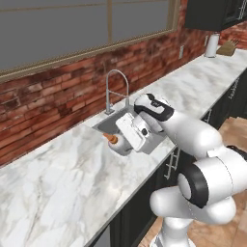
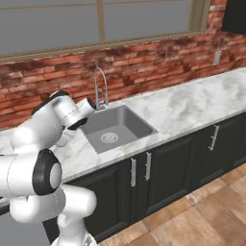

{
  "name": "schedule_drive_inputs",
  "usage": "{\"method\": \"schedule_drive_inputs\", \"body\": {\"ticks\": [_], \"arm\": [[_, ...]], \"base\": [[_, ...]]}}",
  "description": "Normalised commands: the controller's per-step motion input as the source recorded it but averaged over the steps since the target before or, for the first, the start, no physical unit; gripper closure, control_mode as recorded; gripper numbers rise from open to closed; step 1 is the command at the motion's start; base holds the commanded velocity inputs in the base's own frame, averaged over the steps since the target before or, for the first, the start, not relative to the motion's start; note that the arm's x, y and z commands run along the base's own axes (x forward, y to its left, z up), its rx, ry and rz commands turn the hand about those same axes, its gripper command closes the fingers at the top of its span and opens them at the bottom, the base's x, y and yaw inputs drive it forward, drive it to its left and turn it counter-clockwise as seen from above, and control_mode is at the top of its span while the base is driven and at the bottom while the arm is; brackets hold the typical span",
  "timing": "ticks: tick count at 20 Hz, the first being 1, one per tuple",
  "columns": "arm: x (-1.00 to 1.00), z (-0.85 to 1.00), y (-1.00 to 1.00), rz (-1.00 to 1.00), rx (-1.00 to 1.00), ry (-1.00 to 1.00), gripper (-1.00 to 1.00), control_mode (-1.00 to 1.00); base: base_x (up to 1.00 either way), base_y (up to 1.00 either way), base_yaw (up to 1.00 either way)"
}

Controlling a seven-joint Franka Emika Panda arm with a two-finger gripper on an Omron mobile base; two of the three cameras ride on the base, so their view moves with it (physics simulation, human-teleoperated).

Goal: Restock the sink supplies by placing the sponge and soap dispenser on the counter and next to the sink. Make sure the soap dispenser is upright.

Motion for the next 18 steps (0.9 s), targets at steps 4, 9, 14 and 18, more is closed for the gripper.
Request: {"method": "schedule_drive_inputs", "body": {"ticks": [4,9,14,18], "arm": [[0.45,-0.22,0.0,-0.07,0.15,0.12,1.0,-1.0],[0.1,-0.31,-0.09,-0.01,0.12,0.15,1.0,-1.0],[0.03,-0.36,0.0,0.0,0.02,0.22,1.0,-1.0],[0.1,-0.09,0.0,0.0,0.07,0.17,1.0,-1.0]], "base": [[0.0,0.0,0.0],[0.0,0.0,0.0],[0.0,0.0,0.0],[0.0,0.0,0.0]]}}
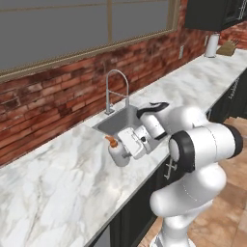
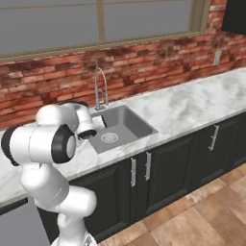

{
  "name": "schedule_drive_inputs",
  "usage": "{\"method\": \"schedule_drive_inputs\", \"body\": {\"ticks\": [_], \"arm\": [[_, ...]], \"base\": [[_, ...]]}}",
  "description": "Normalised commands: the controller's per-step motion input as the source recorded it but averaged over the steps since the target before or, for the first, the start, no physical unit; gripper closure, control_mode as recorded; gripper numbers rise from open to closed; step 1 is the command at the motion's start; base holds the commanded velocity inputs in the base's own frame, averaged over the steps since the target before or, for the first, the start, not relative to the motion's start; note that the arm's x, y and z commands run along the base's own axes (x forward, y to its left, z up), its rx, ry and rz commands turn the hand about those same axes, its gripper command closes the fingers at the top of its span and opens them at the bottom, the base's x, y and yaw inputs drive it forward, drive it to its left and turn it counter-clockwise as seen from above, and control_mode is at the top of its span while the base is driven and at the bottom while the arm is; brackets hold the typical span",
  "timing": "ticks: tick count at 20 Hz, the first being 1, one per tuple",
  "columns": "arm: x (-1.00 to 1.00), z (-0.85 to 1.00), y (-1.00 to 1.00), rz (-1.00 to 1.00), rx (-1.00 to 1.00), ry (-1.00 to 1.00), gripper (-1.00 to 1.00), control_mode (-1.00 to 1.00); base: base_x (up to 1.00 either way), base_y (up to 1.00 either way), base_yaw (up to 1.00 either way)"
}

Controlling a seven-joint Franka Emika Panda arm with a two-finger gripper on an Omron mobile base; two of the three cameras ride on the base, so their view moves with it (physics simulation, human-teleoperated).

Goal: Restock the sink supplies by placing the sponge and soap dispenser on the counter and next to the sink. Make sure the soap dispenser is upright.

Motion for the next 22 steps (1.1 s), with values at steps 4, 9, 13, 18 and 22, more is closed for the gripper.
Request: {"method": "schedule_drive_inputs", "body": {"ticks": [4,9,13,18,22], "arm": [[0.23,0.0,0.0,0.0,0.13,-0.03,1.0,-1.0],[0.19,-0.17,0.0,-0.03,0.13,-0.16,1.0,-1.0],[0.27,-0.13,0.0,-0.02,0.15,-0.17,1.0,-1.0],[0.48,-0.05,0.0,0.0,0.16,0.0,1.0,-1.0],[0.5,-0.08,-0.03,0.0,0.1,0.04,1.0,-1.0]], "base": [[0.0,0.0,0.0],[0.0,0.0,0.0],[0.0,0.0,0.0],[0.0,0.0,0.0],[0.0,0.0,0.0]]}}
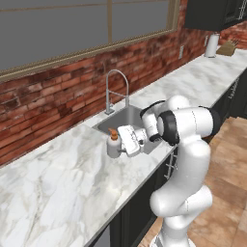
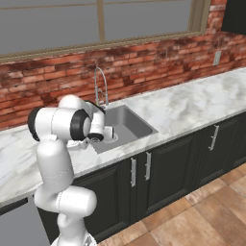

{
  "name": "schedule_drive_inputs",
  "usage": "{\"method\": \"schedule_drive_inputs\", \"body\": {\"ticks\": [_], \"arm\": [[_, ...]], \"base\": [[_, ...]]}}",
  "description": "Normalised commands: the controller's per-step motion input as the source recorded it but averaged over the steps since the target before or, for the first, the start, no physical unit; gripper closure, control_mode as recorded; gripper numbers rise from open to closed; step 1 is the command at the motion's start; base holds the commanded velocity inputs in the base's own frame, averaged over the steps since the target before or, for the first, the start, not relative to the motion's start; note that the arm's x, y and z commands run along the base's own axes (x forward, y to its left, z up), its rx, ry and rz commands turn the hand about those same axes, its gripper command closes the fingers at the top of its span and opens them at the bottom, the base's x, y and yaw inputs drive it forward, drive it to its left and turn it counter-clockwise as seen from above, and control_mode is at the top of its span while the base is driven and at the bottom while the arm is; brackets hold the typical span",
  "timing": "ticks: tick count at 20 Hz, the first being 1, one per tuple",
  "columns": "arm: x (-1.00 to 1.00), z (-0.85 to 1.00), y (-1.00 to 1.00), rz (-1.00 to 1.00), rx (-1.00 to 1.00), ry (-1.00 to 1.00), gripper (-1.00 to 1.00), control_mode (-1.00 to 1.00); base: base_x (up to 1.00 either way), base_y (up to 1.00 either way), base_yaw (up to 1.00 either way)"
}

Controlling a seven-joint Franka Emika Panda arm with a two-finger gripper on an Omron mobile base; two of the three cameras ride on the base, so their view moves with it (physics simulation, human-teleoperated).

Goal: Restock the sink supplies by placing the sponge and soap dispenser on the counter and next to the sink. Make sure the soap dispenser is upright.

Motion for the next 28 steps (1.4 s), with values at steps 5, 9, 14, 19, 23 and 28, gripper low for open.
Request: {"method": "schedule_drive_inputs", "body": {"ticks": [5,9,14,19,23,28], "arm": [[0.42,-0.23,-0.02,0.0,0.1,-0.01,1.0,-1.0],[0.47,-0.32,0.0,0.0,0.14,-0.04,1.0,-1.0],[0.36,-0.37,0.0,0.0,0.09,0.0,1.0,-1.0],[0.0,-0.29,0.0,-0.03,0.0,-0.07,1.0,-1.0],[-0.06,-0.24,0.01,-0.11,-0.01,-0.1,1.0,-1.0],[0.0,-0.34,0.06,-0.09,-0.04,-0.01,1.0,-1.0]], "base": [[0.0,0.0,0.0],[0.0,0.0,0.0],[0.0,0.0,0.0],[0.0,0.0,0.0],[0.0,0.0,0.0],[0.0,0.0,0.0]]}}
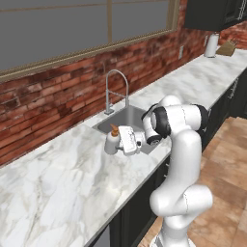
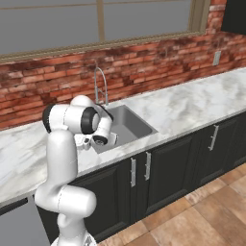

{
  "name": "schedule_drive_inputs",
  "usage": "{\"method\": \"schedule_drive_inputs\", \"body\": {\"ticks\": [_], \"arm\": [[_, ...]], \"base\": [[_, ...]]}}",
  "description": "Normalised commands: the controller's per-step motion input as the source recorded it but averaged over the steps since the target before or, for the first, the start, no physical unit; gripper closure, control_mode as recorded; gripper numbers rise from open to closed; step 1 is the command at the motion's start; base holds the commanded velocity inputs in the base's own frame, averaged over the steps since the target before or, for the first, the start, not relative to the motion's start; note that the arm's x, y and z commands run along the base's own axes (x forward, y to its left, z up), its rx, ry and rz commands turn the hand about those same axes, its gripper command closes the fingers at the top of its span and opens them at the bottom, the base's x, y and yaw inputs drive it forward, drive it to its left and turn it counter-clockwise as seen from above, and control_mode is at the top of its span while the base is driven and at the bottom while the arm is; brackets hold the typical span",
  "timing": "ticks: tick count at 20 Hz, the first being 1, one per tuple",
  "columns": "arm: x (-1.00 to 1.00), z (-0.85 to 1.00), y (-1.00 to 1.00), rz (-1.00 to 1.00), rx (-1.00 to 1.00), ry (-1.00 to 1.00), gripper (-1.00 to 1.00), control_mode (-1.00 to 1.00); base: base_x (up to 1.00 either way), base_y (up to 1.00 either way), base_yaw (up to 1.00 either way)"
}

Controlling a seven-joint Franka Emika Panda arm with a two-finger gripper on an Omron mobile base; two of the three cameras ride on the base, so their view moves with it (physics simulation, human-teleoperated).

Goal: Restock the sink supplies by placing the sponge and soap dispenser on the counter and next to the sink. Make sure the soap dispenser is upright.

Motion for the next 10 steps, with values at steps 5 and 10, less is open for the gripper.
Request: {"method": "schedule_drive_inputs", "body": {"ticks": [5,10], "arm": [[0.09,-0.25,0.14,-0.05,-0.08,0.1,1.0,-1.0],[0.0,-0.03,-0.04,0.0,0.0,0.01,-1.0,-1.0]], "base": [[0.0,0.0,0.0],[0.0,0.0,0.0]]}}
